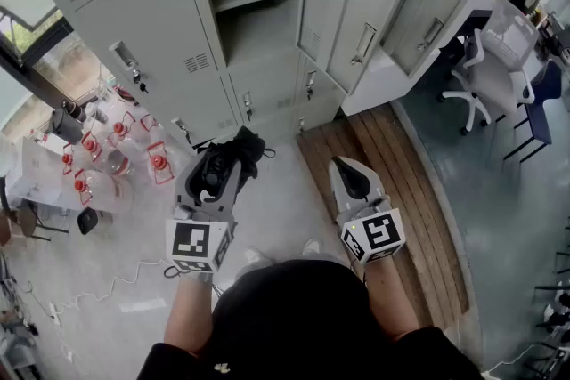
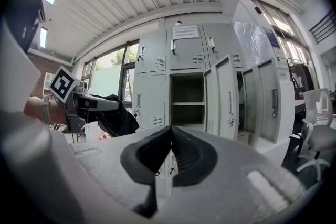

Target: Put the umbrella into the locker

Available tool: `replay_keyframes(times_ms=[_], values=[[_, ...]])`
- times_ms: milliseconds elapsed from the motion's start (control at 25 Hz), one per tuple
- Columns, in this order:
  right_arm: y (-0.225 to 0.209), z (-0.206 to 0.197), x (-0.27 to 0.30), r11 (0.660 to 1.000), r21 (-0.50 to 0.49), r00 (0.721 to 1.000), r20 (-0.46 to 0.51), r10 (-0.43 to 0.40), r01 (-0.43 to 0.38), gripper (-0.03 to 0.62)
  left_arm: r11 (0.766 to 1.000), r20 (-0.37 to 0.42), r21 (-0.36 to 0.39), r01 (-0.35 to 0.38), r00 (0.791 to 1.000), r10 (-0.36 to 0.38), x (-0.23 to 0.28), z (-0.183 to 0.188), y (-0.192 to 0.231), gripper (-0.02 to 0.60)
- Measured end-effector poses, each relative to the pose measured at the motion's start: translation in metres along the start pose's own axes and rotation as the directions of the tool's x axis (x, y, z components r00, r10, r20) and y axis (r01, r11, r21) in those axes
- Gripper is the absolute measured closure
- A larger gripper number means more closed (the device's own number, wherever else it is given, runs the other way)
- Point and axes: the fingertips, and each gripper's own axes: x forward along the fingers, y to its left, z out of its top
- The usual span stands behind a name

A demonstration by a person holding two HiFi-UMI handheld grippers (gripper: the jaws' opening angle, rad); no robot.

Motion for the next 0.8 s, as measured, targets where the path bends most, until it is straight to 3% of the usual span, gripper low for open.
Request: replay_keyframes(times_ms=[400, 800], values=[[-0.019, -0.005, -0.016, 1.000, -0.003, 1.000, -0.001, 0.023, -0.023, 0.597, 1.000, -0.031, -0.008, -0.028, 0.999, 0.028, 0.008, -0.004, -0.024, 0.368], [-0.078, -0.023, -0.047, 0.998, 0.045, 0.999, -0.013, 0.037, -0.036, 0.597, 0.997, -0.050, -0.015, -0.069, 0.996, 0.069, 0.027, 0.004, -0.069, 0.367]])
